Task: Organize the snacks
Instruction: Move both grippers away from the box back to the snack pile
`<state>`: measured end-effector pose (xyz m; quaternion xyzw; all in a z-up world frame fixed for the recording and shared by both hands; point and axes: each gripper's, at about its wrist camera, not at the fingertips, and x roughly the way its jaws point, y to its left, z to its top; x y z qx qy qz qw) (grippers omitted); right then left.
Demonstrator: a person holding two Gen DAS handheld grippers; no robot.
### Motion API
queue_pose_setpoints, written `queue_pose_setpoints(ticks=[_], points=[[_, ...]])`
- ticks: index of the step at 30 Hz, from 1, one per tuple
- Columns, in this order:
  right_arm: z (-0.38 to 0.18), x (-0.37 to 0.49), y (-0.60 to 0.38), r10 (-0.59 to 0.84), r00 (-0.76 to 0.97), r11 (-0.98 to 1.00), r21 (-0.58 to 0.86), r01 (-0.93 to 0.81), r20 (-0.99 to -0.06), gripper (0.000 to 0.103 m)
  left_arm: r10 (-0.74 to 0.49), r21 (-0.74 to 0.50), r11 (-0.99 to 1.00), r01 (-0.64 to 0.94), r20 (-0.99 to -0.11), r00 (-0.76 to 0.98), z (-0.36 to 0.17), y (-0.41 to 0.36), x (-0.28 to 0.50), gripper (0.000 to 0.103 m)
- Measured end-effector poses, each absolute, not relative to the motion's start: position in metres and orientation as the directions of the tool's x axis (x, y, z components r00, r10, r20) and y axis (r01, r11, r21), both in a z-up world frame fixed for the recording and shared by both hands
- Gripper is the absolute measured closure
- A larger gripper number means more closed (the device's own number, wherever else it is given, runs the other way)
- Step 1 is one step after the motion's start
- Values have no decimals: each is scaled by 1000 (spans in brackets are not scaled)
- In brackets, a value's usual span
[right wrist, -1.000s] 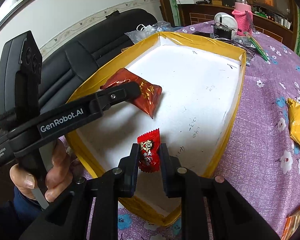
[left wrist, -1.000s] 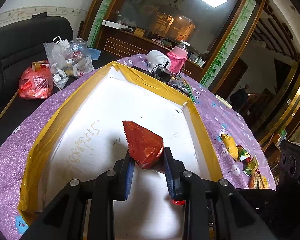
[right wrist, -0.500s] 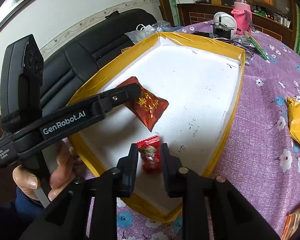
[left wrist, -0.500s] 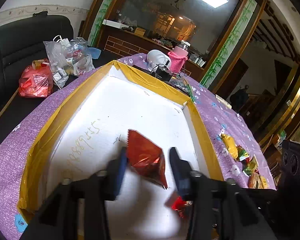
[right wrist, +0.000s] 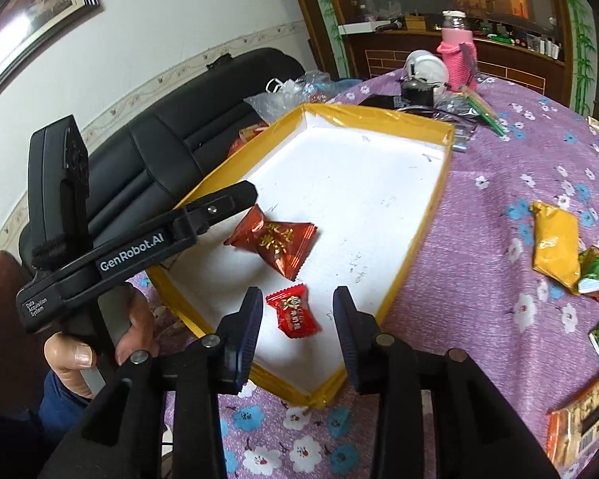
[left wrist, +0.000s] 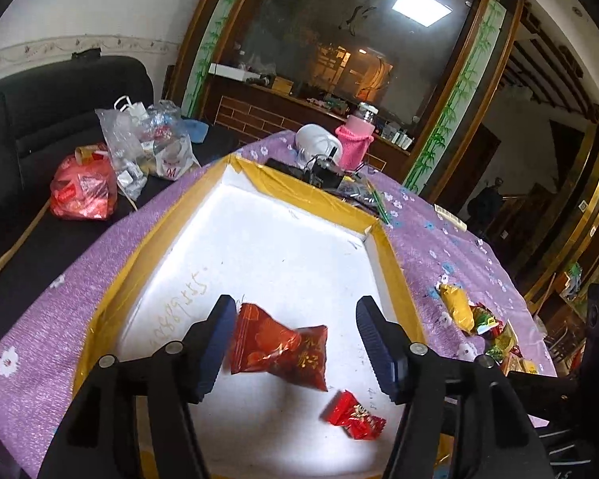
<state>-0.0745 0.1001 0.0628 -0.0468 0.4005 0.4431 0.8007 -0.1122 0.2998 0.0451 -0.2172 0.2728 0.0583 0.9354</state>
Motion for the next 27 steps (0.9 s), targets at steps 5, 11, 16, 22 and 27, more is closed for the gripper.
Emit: queue_pose_setpoints(ticks=[5, 11, 16, 22, 27], points=[[67, -72, 82, 686, 303, 614, 303, -729, -661, 59, 2, -358, 906, -227, -531, 847, 53, 294, -115, 36], [69, -65, 60, 700, 320, 627, 336, -702, -639, 59, 8, -337, 916, -219, -529, 848, 60, 282, -116, 36], [68, -55, 39, 708, 332, 644, 377, -665, -623, 59, 5, -311, 929, -201, -533, 846, 65, 266, -113, 36], [66, -39, 10, 716, 347, 664, 437, -607, -606, 57, -10, -279, 946, -166, -536, 844, 72, 243, -109, 36], [72, -30, -22, 717, 390, 682, 467, -563, -578, 57, -31, -252, 959, -126, -538, 842, 78, 223, -106, 36]])
